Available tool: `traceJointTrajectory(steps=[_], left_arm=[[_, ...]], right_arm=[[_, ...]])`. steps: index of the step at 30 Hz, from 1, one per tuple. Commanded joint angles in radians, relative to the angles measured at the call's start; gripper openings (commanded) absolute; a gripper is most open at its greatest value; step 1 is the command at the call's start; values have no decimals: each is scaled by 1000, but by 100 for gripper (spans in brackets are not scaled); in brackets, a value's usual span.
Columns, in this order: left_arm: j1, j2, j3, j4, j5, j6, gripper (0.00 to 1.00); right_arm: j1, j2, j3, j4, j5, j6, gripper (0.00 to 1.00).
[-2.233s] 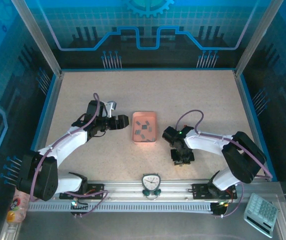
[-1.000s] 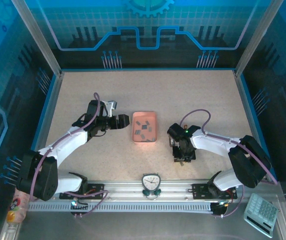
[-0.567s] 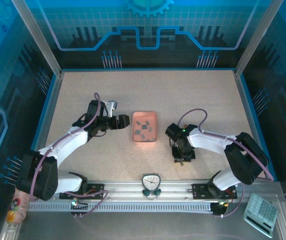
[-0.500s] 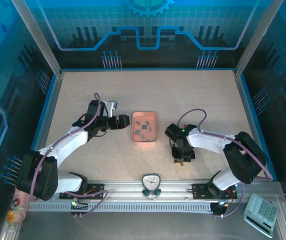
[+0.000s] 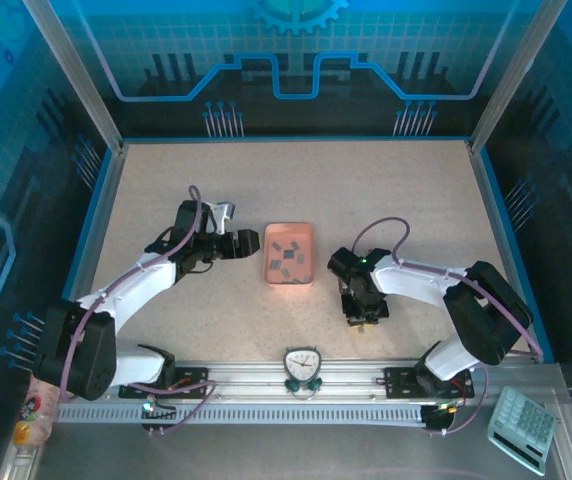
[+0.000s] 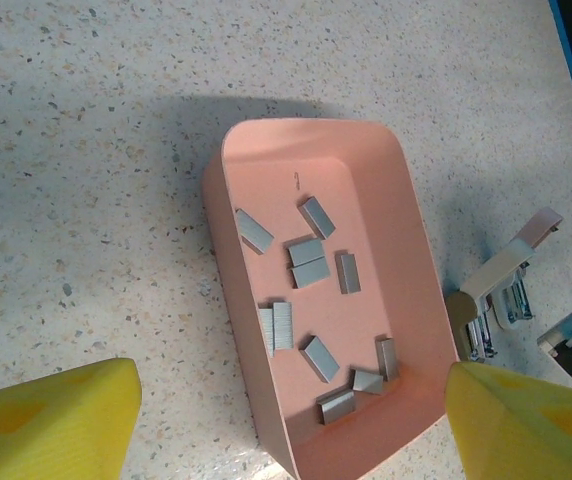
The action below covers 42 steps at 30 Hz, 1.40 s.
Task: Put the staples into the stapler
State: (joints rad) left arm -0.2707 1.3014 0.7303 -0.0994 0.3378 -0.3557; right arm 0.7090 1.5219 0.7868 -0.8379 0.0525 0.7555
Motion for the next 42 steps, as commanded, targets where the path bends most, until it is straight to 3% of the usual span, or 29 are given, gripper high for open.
traceJointTrajectory(steps=[1,12,18,25,29,35,40,42], left_arm=[[-9,15,4,11,15,31,81],[-9,8,-24,142,120,21,81],[-9,-22,-57,268,182,56,80],[-30,3,41,257,190,258,81],[-45,78,96,268,255,358,81],[-63,105,-10,464,323,376,81],[-100,98,-10,408,365,474,81],[-111,98,2,346,452,554,80]], right_arm=[[11,-54,12,-10,64,15,17],[-107,-277,15,125,156,-35,16],[-192,-296,4,240,180,-106,16],[-224,-262,2,266,225,-139,16],[-239,-252,-25,308,232,-151,16],[-277,-229,-53,370,215,-163,16],[-281,-205,-49,371,198,-168,16],[-280,-205,-53,369,196,-163,16]])
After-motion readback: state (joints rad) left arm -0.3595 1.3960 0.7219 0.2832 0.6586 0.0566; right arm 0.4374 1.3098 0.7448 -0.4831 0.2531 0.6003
